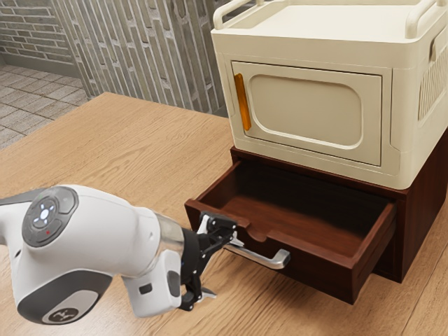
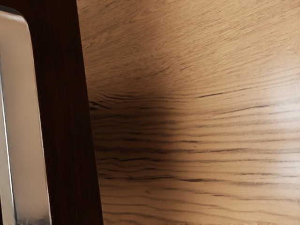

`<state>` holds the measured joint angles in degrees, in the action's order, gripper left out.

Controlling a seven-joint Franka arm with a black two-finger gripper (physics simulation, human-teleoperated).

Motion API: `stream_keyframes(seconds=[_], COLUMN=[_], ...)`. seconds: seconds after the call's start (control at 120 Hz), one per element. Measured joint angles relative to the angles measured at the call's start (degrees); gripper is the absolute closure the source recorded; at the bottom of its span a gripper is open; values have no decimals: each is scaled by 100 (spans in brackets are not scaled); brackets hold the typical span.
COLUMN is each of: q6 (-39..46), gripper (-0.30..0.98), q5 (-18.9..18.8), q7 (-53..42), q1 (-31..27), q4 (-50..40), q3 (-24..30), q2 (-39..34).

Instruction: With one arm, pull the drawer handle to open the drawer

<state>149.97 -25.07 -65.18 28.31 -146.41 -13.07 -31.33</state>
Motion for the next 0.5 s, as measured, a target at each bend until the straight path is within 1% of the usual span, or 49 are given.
stream_keyframes(seconds=[0.2, 0.375, 0.5], q6=[-93, -188, -262], gripper=[1, 0, 3], q5=[1, 18, 6], q7=[10, 17, 29], q1=[21, 145, 156], q4=[-252, -419, -529], q3=[5, 6, 6], q2=[-355, -555, -726])
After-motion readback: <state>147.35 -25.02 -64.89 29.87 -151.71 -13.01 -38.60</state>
